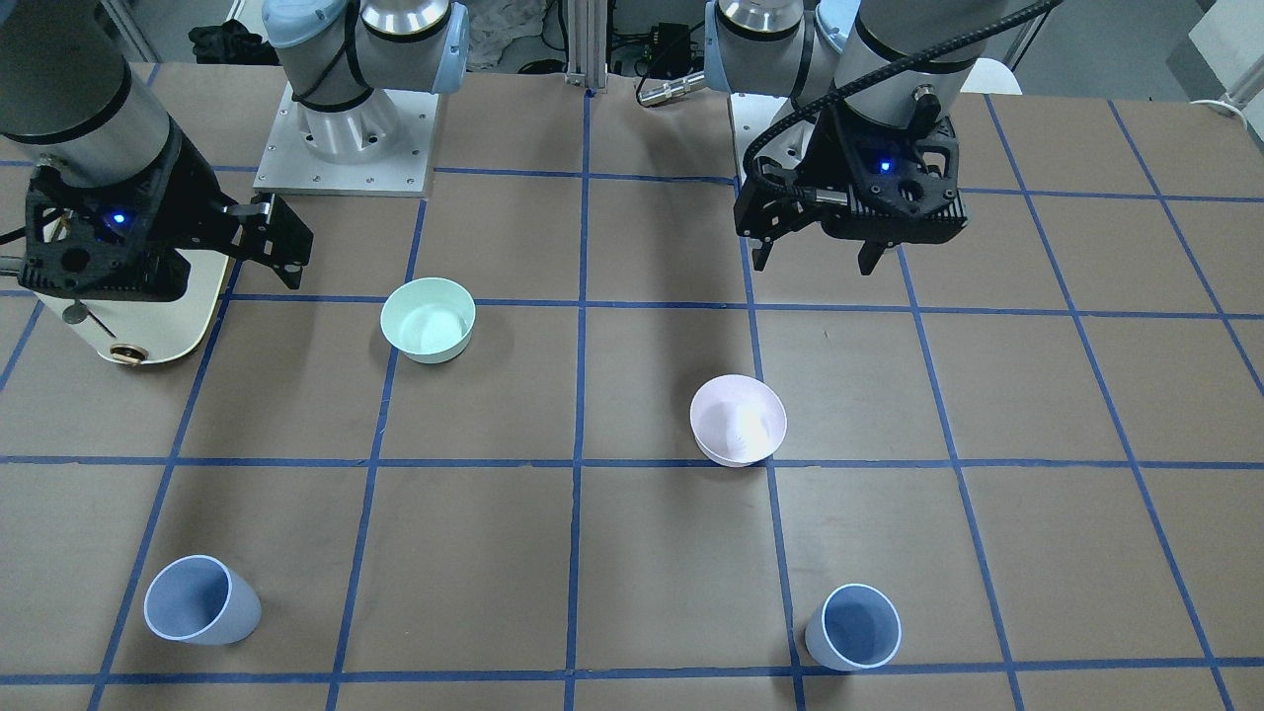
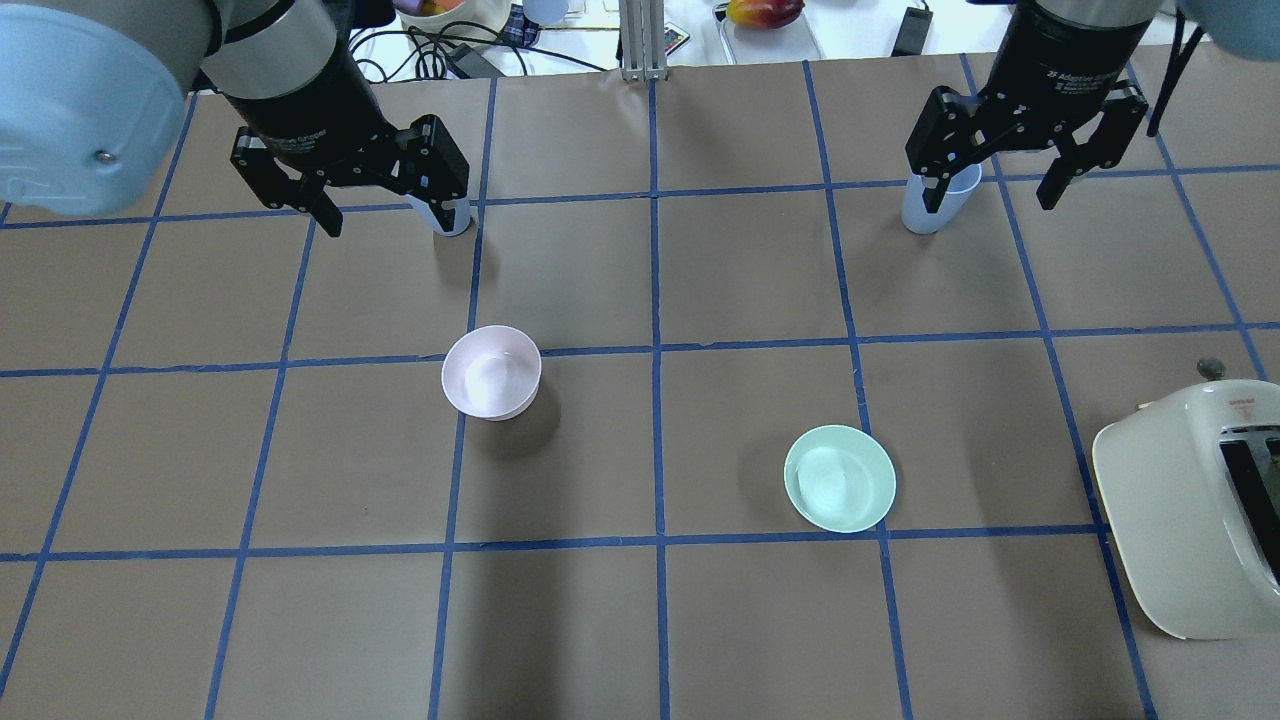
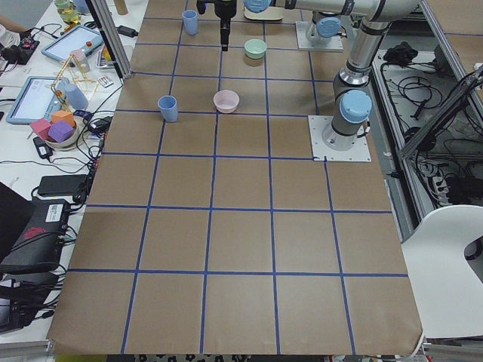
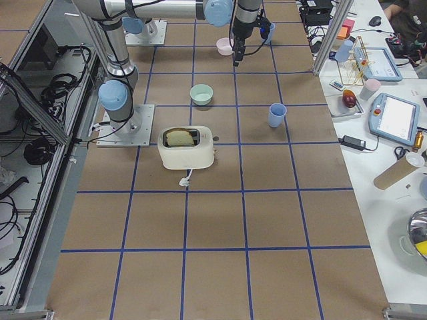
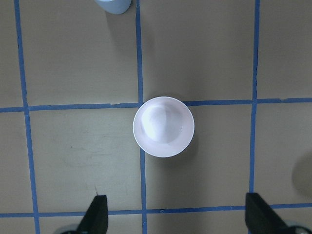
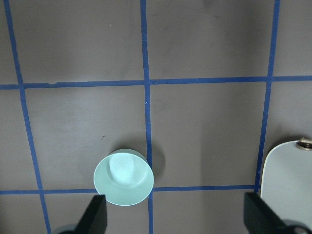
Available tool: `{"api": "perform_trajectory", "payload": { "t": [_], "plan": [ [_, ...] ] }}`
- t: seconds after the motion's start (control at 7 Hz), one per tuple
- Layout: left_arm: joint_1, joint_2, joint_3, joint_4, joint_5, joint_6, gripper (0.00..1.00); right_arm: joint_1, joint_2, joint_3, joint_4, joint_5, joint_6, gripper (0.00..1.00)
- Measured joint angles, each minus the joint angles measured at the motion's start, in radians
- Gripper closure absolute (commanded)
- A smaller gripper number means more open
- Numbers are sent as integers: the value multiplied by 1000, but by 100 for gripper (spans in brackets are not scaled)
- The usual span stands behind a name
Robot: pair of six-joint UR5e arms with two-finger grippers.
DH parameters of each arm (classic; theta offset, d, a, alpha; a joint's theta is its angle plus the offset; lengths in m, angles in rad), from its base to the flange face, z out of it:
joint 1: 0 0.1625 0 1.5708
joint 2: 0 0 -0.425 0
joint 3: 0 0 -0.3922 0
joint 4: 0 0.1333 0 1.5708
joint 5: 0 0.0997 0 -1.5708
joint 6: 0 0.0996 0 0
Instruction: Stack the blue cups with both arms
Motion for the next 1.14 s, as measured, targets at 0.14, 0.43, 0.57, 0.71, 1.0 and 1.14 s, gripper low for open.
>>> {"api": "perform_trajectory", "payload": {
  "t": [0.14, 0.43, 0.57, 0.71, 1.0, 1.14],
  "plan": [
    [0, 0, 0, 0, 0, 0, 0, 2, -1, 0, 0, 0, -1, 0],
    [0, 0, 0, 0, -1, 0, 0, 18, -2, -1, 0, -1, -3, 0],
    [0, 0, 0, 0, 0, 0, 0, 25, -1, -1, 0, -2, -4, 0],
    [0, -1, 0, 0, 0, 0, 0, 29, -1, -1, 0, -1, -5, 0],
    [0, -1, 0, -1, 0, 0, 0, 31, 0, 0, 0, 0, -6, 0],
    [0, -1, 0, -1, 0, 0, 0, 31, 0, 1, -1, 4, -5, 0]
  ]
}}
